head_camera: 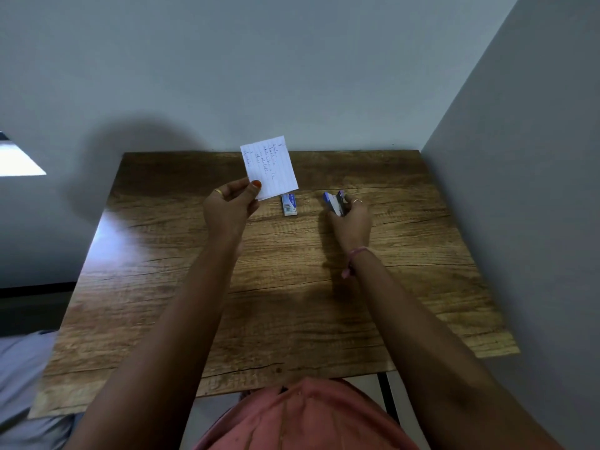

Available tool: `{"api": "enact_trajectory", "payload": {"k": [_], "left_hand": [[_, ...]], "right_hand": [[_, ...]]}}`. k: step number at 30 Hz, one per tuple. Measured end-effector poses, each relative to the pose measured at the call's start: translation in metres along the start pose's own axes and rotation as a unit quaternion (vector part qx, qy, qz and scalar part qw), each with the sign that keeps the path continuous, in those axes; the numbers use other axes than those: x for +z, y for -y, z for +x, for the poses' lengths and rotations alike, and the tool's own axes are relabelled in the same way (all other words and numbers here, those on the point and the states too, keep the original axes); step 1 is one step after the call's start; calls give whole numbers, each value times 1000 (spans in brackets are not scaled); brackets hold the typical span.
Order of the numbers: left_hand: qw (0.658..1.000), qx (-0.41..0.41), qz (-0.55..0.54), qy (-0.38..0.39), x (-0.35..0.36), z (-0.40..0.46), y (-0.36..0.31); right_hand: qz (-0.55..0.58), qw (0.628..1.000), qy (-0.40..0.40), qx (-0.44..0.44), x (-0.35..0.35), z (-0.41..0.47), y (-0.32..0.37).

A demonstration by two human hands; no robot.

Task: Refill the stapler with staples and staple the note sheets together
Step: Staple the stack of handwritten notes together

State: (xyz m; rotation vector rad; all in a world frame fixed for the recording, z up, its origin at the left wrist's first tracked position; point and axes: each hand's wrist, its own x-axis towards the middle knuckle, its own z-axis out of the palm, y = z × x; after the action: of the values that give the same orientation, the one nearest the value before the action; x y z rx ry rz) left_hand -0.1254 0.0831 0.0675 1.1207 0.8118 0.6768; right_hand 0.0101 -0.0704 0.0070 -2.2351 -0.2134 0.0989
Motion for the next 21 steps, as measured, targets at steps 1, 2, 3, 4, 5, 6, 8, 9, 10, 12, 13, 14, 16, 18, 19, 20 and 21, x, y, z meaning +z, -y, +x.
{"api": "enact_trajectory", "payload": {"k": [1, 2, 3, 4, 5, 6, 8, 9, 10, 12, 13, 14, 16, 18, 19, 20, 21], "left_hand": [[1000, -3, 2, -3, -3, 1, 1], [1000, -5, 5, -5, -6, 2, 2], [1000, -6, 9, -7, -8, 3, 2], [1000, -6, 12, -7, -11, 4, 3], [1000, -5, 18, -7, -13, 4, 3], [1000, -3, 24, -5, -15, 5, 3], [999, -2, 31, -4, -18, 6, 3], [999, -4, 32, -4, -20, 7, 2], [999, -7, 33, -5, -21, 8, 2], [999, -10, 41, -10, -23, 10, 3], [999, -11, 49, -12, -25, 10, 4], [998, -12, 55, -14, -26, 11, 5], [998, -14, 58, -19, -30, 13, 7], [998, -16, 59, -24, -33, 16, 9], [998, -15, 61, -27, -35, 17, 10], [997, -13, 65, -29, -36, 19, 11], [997, -10, 69, -32, -38, 20, 13]], "right_hand": [[-3, 1000, -5, 0, 3, 2, 1], [-6, 1000, -10, 2, 7, 4, 2], [-9, 1000, -13, 5, 10, 5, 3], [-12, 1000, -16, 9, 13, 6, 3], [-13, 1000, -17, 14, 15, 7, 4], [-12, 1000, -20, 18, 17, 7, 4], [-6, 999, -27, 24, 22, 6, 6], [-7, 999, -30, 25, 24, 5, 6], [-12, 999, -33, 27, 26, 4, 6], [-20, 998, -35, 37, 30, 3, 7], [-20, 998, -35, 42, 31, 3, 8], [-21, 998, -34, 43, 31, 3, 8], [-28, 999, -27, 37, 32, 3, 7], [-26, 999, -21, 25, 32, 1, 4], [-21, 999, -19, 21, 32, -2, 2], [-14, 999, -21, 21, 32, -5, -1], [-6, 999, -24, 23, 33, -10, -4]]}}
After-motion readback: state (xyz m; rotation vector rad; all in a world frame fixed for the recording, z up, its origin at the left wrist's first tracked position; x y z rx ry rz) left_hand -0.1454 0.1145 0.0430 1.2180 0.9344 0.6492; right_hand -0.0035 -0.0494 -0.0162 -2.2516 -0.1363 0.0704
